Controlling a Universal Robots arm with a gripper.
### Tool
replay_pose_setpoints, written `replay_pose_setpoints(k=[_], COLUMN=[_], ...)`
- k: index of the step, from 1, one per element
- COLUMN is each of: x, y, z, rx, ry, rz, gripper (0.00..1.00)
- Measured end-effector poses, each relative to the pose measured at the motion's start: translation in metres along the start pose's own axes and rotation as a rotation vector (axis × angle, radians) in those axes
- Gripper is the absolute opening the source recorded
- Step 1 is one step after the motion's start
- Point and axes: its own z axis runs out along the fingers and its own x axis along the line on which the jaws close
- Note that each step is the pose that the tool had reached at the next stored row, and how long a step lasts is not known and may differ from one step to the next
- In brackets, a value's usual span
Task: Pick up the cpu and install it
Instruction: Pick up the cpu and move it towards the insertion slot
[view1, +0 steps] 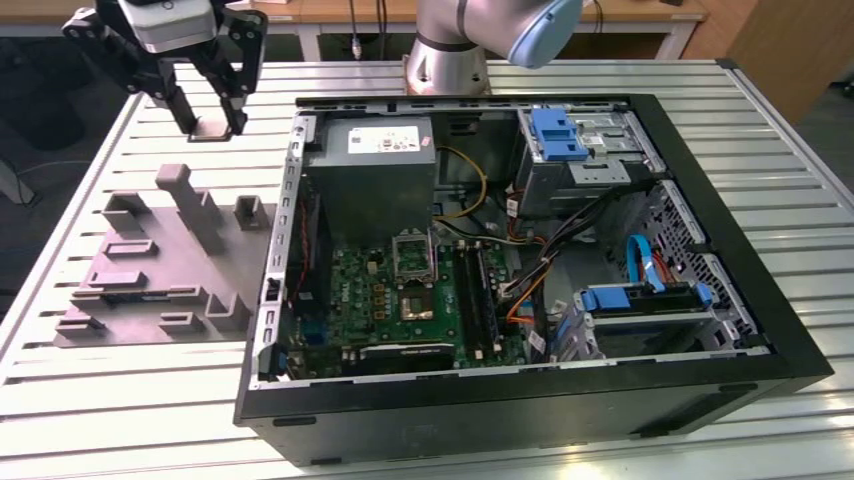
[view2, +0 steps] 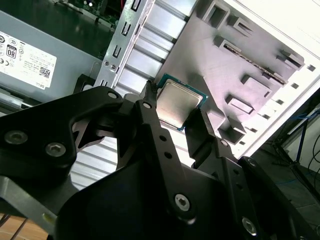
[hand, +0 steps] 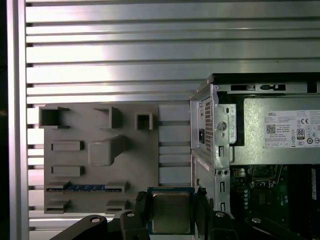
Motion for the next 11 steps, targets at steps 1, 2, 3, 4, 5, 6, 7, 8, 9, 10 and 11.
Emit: replay_pose_setpoints(k=[1,2,3,4,5,6,7,8,9,10,11], x=[-0.0002,-0.0081,-0.0091,-0.0091,-0.0091,-0.0091,-0.0091,-0.0091,-0.0091,-0.0092,-0.0092], y=[0.0,0.0003,0.0004,0.0004,0.0004,0.0004,0.0004,0.0004,0.0004,0.0004,0.0004], z=[0.0,0.0,0.0,0.0,0.0,0.0,0.0,0.0,0.0,0.0,0.0], rx=[0.0,0.0,0.0,0.0,0.0,-0.0001,0.0,0.0,-0.0001,0.0,0.0], ry=[0.0,0.0,0.0,0.0,0.0,-0.0001,0.0,0.0,-0.0001,0.0,0.0], rz=[0.0,0.0,0.0,0.0,0.0,0.0,0.0,0.0,0.0,0.0,0.0], gripper=[0.47,0.47,0.47,0.47,0.47,0.47,0.47,0.47,0.47,0.47,0.47])
